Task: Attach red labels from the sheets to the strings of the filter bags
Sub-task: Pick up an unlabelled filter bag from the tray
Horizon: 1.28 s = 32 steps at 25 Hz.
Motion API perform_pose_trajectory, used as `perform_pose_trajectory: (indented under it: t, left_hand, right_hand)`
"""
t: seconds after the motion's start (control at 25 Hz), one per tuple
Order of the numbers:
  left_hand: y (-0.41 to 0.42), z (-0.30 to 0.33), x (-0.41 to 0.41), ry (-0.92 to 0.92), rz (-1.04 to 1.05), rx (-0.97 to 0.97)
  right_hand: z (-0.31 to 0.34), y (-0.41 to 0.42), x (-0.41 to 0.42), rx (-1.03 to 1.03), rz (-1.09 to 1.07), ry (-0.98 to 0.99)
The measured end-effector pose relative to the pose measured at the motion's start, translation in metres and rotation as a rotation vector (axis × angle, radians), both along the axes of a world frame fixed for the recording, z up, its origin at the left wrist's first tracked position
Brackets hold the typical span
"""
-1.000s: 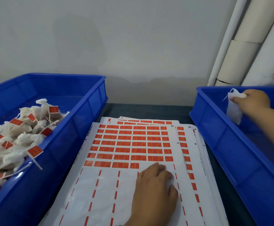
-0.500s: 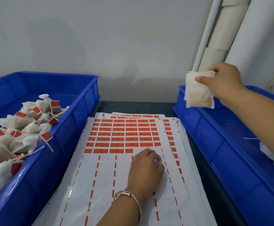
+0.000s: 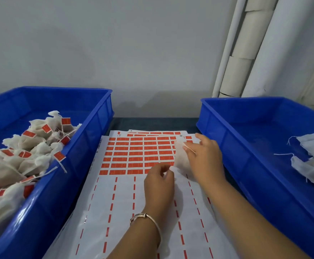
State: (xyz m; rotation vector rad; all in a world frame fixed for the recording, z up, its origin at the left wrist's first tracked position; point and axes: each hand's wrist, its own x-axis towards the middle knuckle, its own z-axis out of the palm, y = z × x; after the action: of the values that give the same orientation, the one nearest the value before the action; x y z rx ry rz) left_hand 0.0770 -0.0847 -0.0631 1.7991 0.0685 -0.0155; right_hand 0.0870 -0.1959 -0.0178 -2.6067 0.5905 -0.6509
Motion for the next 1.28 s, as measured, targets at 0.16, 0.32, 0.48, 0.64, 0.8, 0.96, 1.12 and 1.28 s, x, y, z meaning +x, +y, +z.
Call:
perform_pose_trajectory:
  t: [0.16,0.32,0.48,0.64,0.8,0.96,1.12,1.28]
  left_hand:
    - [0.009,0.023,0.011,0.174,-0.165,-0.067]
    - [0.035,0.038,0.014,0.023,-0.263,0.064]
    - [0.055,0.033,0.001,-0.058,-0.147,-0.006]
    - [0.065,0.028,0.001,0.016,-0.009,-0.125]
    - [0.073,0.028,0.007,0.067,0.052,-0.206]
    - [0.072,0.027,0.0,0.055,-0.054,-0.157]
    - [0.071,0.033,-0.011,-0.105,-0.291,0.042]
    - [0.063,0.034,-0.011,-0.096,-0.276,0.118]
  right_hand:
    - [-0.004,0.012,-0.014,0.196,0.115,-0.327]
    - [-0.007,0.02,-0.022,0.551,0.231,-0.133]
    - [-0.008,0.029,-0.035,0.587,0.468,-0.1]
    - [-0.014,0.022,-0.04,0.614,0.528,-0.053]
    - [-0.02,0.021,-0.039,0.825,0.518,-0.093]
    - [-0.018,0.026,-0.039,0.959,0.484,-0.1]
    - [-0.019,0.032,-0.041,1.078,0.493,-0.08]
    - [-0.019,0.033,-0.04,1.092,0.496,-0.097]
